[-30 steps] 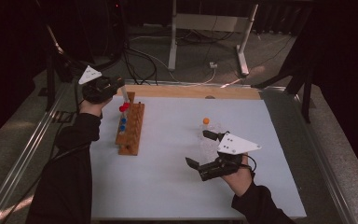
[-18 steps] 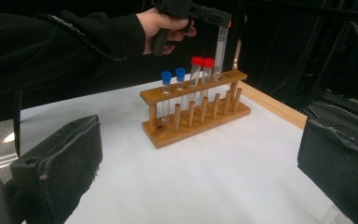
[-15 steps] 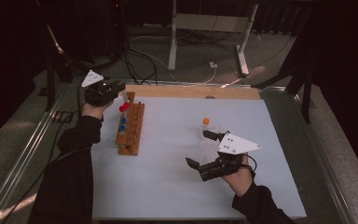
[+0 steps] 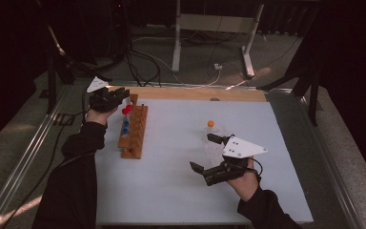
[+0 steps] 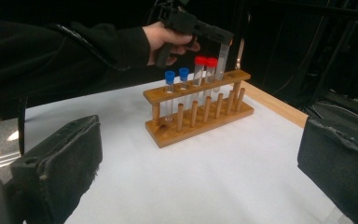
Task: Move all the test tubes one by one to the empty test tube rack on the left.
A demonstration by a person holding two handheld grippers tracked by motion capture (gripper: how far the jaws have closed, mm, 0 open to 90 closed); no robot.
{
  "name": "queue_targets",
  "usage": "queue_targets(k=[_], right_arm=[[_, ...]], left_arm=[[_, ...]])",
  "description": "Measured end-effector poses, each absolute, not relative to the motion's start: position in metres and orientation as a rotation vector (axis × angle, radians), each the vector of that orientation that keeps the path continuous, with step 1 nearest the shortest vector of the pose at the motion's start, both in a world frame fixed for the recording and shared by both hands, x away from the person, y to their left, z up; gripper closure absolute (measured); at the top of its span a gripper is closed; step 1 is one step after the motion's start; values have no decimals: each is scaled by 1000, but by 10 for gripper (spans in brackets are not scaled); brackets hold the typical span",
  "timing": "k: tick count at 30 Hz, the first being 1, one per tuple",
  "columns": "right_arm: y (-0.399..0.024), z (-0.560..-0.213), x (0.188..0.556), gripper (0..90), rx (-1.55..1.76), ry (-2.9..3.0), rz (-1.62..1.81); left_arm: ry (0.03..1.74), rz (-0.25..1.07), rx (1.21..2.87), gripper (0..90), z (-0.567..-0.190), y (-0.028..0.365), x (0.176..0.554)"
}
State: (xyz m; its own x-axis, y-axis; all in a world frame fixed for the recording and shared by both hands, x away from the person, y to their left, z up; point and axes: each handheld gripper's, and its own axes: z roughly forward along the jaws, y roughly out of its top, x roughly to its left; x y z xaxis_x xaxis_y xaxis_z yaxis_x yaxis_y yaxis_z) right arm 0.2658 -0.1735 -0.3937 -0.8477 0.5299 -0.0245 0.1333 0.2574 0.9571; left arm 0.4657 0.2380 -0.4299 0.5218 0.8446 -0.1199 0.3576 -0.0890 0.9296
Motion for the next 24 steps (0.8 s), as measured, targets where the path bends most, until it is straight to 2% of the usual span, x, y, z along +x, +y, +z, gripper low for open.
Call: queue_targets(k=[24], right_arm=[[-172,-393,264,0,552,2170,1627]], left_arm=[[1069,535,1704,704,-452,236,469]])
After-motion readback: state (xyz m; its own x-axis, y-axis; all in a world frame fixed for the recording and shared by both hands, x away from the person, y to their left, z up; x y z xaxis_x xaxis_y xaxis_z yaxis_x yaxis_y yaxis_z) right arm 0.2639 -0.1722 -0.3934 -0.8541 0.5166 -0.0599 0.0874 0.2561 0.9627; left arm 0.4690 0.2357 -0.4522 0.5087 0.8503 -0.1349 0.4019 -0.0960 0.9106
